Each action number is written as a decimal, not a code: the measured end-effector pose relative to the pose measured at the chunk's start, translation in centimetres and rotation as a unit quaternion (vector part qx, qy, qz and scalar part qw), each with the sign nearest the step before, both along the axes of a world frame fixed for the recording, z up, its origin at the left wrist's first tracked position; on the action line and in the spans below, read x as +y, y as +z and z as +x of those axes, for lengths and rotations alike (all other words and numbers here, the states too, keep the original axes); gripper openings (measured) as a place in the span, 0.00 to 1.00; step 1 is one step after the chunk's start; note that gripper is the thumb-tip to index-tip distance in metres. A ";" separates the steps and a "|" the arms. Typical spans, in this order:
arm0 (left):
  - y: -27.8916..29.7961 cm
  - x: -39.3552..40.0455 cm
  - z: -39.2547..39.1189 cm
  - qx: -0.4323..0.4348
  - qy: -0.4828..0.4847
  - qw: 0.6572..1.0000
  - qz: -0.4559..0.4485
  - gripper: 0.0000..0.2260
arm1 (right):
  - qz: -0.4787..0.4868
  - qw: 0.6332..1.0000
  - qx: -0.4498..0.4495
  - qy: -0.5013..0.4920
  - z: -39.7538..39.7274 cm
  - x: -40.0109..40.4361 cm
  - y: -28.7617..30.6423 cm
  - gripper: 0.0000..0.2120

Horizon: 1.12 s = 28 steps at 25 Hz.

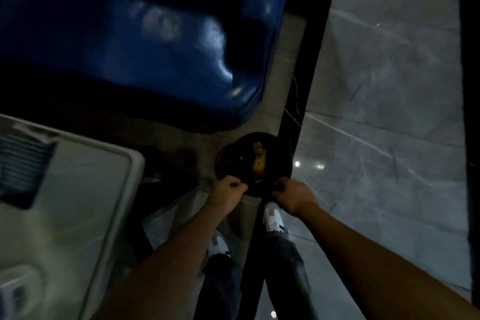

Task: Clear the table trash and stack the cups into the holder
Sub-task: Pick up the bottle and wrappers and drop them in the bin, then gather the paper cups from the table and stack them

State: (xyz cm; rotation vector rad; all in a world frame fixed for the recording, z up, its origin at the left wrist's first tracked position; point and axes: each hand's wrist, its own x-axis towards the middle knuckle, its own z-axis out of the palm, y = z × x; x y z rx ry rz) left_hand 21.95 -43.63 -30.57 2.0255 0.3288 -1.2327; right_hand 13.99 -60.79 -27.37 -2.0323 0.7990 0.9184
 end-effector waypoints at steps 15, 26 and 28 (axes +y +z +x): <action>29.7 8.1 -6.8 -0.188 -0.059 0.977 -0.077 0.10 | -0.075 0.962 -0.213 0.155 -4.1 2.5 29.2 0.13; 34.6 14.2 -14.4 -0.323 0.206 0.918 -0.105 0.11 | 0.002 0.901 -0.294 0.319 -3.2 6.1 32.7 0.12; 35.1 15.7 -16.1 -0.353 0.240 0.899 -0.095 0.11 | 0.029 0.884 -0.300 0.356 -2.3 7.8 32.7 0.12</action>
